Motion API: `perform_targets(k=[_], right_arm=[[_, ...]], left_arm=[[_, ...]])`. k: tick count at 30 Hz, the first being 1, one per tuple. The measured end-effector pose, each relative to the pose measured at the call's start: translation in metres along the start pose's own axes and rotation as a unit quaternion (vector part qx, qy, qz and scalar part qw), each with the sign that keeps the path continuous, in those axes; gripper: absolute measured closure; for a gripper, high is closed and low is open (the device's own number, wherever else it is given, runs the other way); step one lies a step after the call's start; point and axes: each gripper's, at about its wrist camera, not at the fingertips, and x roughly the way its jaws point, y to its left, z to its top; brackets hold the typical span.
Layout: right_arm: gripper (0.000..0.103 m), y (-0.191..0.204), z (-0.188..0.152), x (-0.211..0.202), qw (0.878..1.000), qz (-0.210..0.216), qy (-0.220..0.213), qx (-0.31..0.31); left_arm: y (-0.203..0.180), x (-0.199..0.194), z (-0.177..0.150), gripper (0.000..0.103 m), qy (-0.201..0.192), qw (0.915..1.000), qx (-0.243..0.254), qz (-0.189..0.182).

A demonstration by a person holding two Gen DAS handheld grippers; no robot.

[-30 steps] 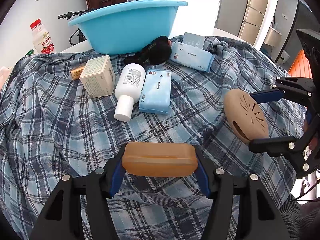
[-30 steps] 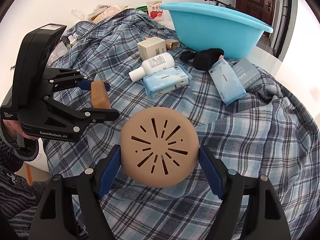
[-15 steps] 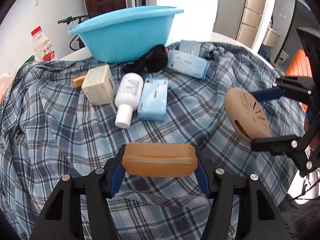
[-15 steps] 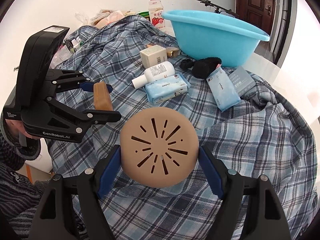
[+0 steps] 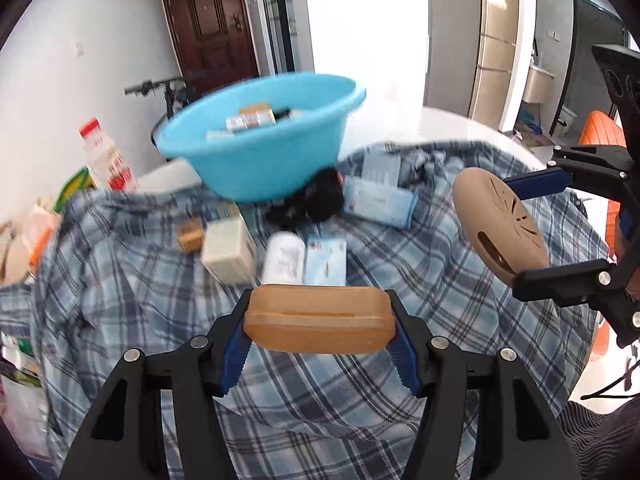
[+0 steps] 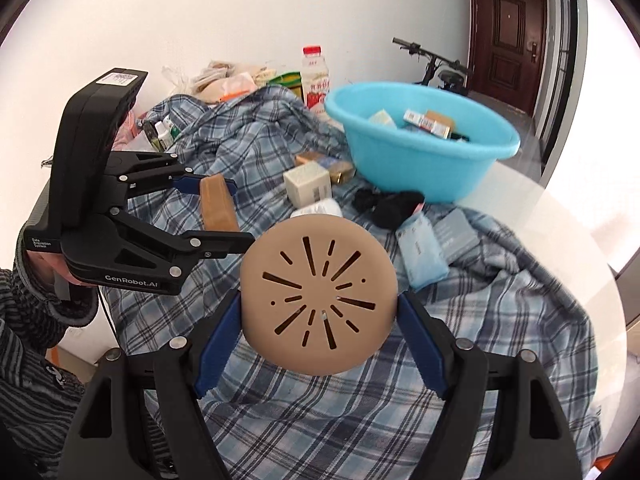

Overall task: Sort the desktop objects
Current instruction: 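Carry the soap bar and tan disc with both grippers over the blue basin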

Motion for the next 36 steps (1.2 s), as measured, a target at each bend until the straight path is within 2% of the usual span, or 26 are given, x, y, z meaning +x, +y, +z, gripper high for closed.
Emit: perform_targets(k=[8,13,19,22,33,36], right_arm=[[0.027,0.004,0.027,-0.013,0.999,-0.017,-0.024,-0.029],[0.027,0.002,0.049,-0.017,0.997,-0.037,-0.047,-0.044],[0.027,-0.018,0.078,-0.024,0.995,-0.046,-0.081,-0.022],[0.027,-0.03,0.092,-0.025,0.994,-0.049,-0.094,-0.004],[0.027,-0.078,0.146,-0.013,0.991,-0.062,-0.109,0.04],[0.027,-0.094,0.158,-0.007,0.992,-0.051,-0.1,0.06]], left_arm=[[0.001,-0.022,0.033,0.04,-0.036,0.9989,0.026,0.016],[0.009,-0.029,0.056,0.04,-0.06,0.9979,0.021,0.013],[0.029,-0.019,0.087,0.04,-0.065,0.9978,-0.006,0.007],[0.037,-0.012,0.106,0.04,-0.068,0.9975,-0.014,0.015],[0.064,0.006,0.174,0.04,-0.084,0.9952,-0.033,0.037],[0.073,0.017,0.189,0.04,-0.074,0.9956,-0.053,0.024]])
